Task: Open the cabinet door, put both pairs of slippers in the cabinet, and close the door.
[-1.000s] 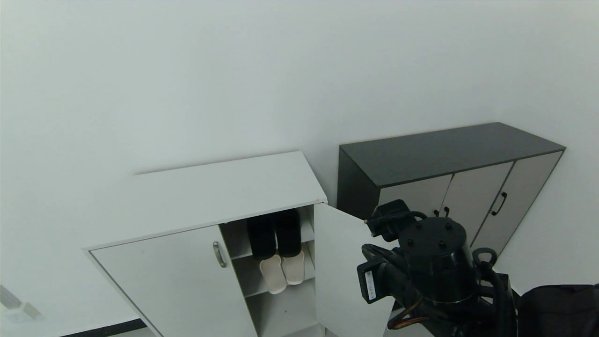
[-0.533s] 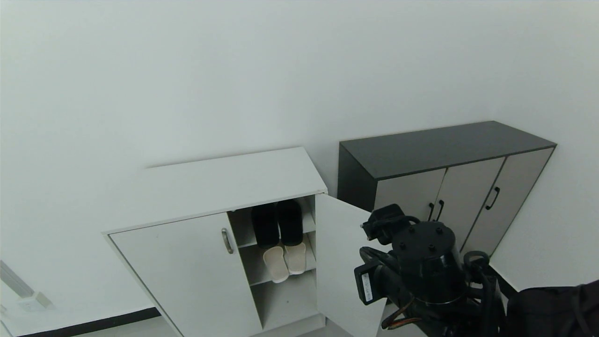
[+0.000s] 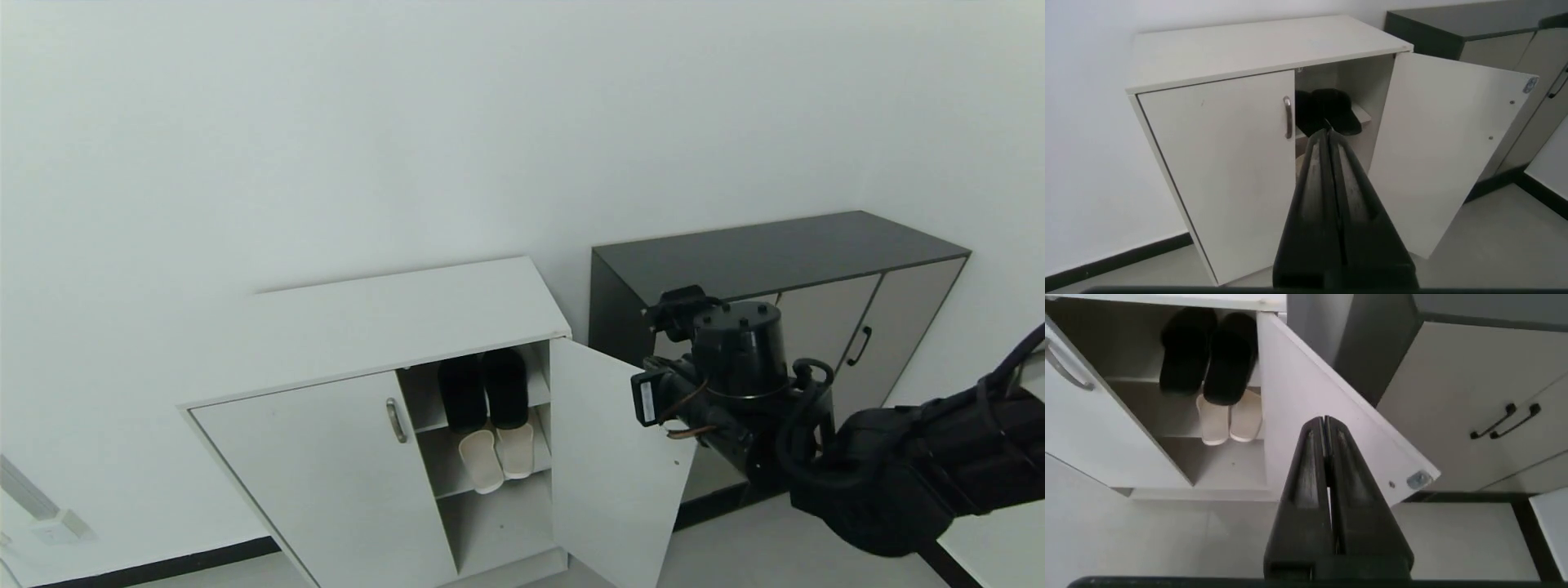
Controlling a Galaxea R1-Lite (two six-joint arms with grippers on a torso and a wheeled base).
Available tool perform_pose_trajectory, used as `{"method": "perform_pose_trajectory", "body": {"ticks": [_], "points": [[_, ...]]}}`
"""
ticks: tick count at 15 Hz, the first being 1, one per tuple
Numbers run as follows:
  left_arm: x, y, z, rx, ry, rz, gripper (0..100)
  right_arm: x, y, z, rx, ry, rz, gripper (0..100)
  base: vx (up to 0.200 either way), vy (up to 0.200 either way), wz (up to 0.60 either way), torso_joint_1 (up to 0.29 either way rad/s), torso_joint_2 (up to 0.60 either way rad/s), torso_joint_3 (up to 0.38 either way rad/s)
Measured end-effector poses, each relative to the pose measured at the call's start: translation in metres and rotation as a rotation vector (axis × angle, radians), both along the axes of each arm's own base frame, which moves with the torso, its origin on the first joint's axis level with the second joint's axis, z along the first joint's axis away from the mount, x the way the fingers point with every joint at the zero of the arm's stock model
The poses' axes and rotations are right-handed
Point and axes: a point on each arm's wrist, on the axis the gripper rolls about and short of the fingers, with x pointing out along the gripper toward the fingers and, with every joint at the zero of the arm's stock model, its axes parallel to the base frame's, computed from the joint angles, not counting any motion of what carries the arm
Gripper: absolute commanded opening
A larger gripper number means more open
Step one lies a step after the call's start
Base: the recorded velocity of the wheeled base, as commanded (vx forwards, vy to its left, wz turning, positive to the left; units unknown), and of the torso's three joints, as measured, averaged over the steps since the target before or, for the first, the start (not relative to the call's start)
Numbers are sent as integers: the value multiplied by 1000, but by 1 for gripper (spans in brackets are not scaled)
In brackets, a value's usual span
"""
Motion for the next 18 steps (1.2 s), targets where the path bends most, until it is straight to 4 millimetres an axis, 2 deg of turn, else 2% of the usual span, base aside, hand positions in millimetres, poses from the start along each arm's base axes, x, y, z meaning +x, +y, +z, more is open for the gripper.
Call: {"method": "perform_pose_trajectory", "body": {"ticks": [6,9,12,18], "points": [[0,0,0,0,0,0,0,45,-28,36,35,39,-31,0,0,0,0,0,0,0],[0,0,0,-1,0,0,0,62,-44,46,96,63,-49,0,0,0,0,0,0,0],[0,0,0,-1,0,1,0,73,-51,40,99,78,-61,0,0,0,0,0,0,0],[0,0,0,-1,0,1,0,98,-48,8,121,139,-60,0,0,0,0,0,0,0]]}}
